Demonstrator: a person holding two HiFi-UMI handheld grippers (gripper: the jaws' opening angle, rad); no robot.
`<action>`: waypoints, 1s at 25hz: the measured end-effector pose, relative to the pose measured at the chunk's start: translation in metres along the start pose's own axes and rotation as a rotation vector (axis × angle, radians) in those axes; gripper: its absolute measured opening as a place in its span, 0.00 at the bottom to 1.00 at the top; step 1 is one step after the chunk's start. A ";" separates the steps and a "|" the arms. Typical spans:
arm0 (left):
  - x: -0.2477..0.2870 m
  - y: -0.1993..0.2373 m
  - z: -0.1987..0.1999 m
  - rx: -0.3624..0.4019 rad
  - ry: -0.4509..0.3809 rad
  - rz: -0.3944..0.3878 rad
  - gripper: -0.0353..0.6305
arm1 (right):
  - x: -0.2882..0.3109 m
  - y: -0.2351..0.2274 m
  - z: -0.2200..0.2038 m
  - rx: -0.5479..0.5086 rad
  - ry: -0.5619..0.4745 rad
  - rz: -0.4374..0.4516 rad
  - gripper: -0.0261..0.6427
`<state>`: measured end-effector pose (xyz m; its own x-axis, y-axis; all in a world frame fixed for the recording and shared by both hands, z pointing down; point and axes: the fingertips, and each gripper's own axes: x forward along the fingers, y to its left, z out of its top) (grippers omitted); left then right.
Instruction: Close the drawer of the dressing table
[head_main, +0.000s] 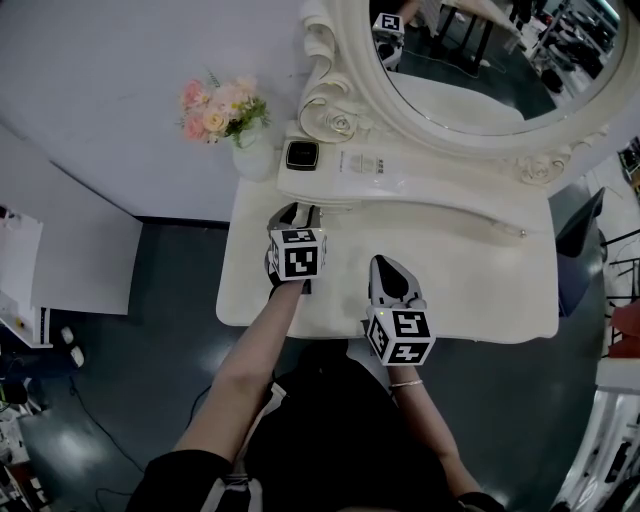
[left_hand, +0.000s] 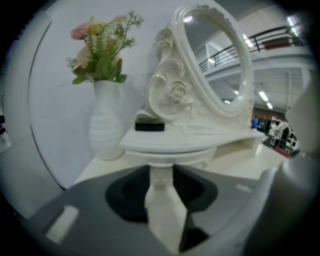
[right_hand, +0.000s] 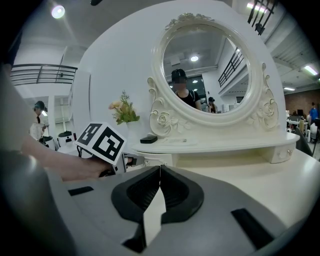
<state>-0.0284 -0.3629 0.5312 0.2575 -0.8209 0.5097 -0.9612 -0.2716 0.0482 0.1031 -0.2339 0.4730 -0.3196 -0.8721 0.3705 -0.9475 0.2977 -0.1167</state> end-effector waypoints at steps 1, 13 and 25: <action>0.001 0.000 0.001 0.000 0.000 0.000 0.27 | 0.000 0.000 0.000 0.000 0.001 0.000 0.05; 0.015 0.003 0.011 -0.025 0.000 0.007 0.26 | -0.001 -0.005 -0.003 0.005 0.007 -0.009 0.05; 0.006 0.003 -0.007 -0.020 0.024 -0.014 0.28 | -0.003 -0.001 -0.002 0.005 0.001 -0.001 0.05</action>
<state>-0.0307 -0.3654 0.5400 0.2684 -0.8050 0.5292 -0.9595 -0.2722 0.0725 0.1053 -0.2307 0.4739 -0.3187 -0.8721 0.3713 -0.9478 0.2949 -0.1209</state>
